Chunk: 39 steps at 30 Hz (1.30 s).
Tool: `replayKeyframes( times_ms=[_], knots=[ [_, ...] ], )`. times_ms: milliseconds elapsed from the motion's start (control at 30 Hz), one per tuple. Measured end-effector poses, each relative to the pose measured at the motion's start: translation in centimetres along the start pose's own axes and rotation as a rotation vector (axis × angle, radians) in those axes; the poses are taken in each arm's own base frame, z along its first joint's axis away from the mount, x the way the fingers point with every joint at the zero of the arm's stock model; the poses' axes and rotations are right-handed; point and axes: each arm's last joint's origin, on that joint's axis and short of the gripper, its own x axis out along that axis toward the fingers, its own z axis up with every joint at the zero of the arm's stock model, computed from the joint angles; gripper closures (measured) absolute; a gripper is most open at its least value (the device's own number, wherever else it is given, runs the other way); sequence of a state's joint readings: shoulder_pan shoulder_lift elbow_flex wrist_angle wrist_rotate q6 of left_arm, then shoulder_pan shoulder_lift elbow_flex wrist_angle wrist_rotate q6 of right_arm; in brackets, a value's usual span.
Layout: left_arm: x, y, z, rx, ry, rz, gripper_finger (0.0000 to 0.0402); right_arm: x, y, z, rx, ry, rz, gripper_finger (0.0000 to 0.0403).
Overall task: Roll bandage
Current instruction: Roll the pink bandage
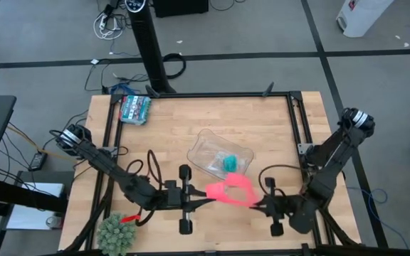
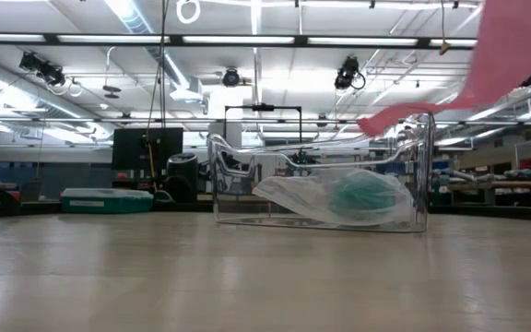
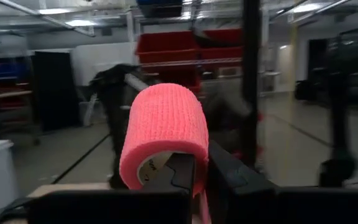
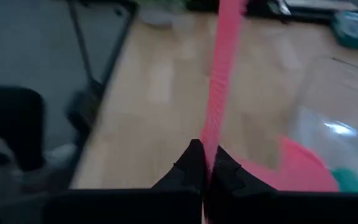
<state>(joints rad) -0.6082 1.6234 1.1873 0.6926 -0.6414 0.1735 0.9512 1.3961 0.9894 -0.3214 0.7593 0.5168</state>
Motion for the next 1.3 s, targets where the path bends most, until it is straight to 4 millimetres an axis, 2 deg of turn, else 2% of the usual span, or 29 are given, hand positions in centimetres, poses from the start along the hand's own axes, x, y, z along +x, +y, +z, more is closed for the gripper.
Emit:
replayKeyframes(
  times_ms=[267,467,600,700,900,1200,1300],
  knots=[
    [0.0,0.6,-0.1,0.113,0.043,0.157,0.0378,-0.5,2.7,-0.2,-0.005,-0.073,0.121,0.0403],
    [0.0,0.6,-0.7,0.121,0.097,0.161,0.0378,-0.7,2.9,-0.9,-0.026,-0.075,0.056,0.0403],
    [-0.1,0.4,-1.3,0.069,0.135,0.134,0.0378,-1.1,1.4,-1.0,-0.04,-0.058,-0.061,0.0403],
    [-0.2,-0.1,-1.1,0.012,0.114,0.039,0.0378,-1.1,-0.1,-1.2,-0.028,-0.008,-0.147,0.0403],
    [-0.1,-0.6,-1.3,-0.051,0.1,-0.085,0.0378,0.0,-2.6,-1.0,-0.009,0.022,-0.301,0.0403],
    [1.2,-2.2,-4.9,-0.095,0.086,-0.165,0.0378,2.4,-5.7,0.5,-0.038,0.027,-0.446,0.0403],
    [1.4,-2.6,-5.9,-0.106,0.109,-0.167,0.0378,2.4,-6.6,1.1,-0.05,0.019,-0.472,0.0403]
  ],
)
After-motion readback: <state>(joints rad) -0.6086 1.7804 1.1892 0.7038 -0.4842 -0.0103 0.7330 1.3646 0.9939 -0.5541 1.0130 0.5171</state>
